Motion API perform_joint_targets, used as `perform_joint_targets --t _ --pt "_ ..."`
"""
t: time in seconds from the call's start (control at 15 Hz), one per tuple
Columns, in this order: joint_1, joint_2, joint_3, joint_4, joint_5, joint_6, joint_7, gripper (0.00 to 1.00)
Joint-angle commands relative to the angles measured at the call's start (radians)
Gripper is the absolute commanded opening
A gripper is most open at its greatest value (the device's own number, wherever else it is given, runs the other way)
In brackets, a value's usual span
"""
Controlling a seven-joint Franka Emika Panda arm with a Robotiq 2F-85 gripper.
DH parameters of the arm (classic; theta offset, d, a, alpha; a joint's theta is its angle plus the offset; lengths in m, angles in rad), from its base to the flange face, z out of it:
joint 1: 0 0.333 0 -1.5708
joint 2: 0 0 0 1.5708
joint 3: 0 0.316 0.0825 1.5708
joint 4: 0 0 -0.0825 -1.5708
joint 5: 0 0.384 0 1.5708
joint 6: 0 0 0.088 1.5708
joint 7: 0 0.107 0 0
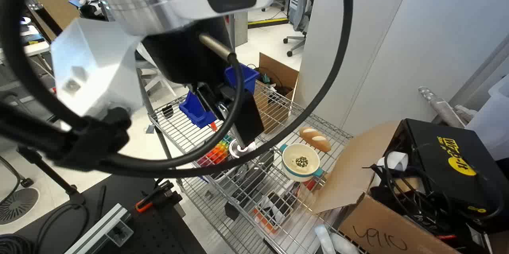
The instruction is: Remove the white toy from the plastic bowl and put on the rack in front of the white bowl
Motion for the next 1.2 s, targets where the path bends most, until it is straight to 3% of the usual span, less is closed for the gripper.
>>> perform_joint_targets --t 0.0,0.8,1.13 --pt "-0.001 0.000 0.001 0.002 0.001 -0.002 -0.001 1.00" --pt "-0.001 -0.001 0.001 0.003 0.001 -0.002 -0.001 1.00" --pt "0.000 0.205 0.038 0.096 0.002 0.076 0.076 1.00"
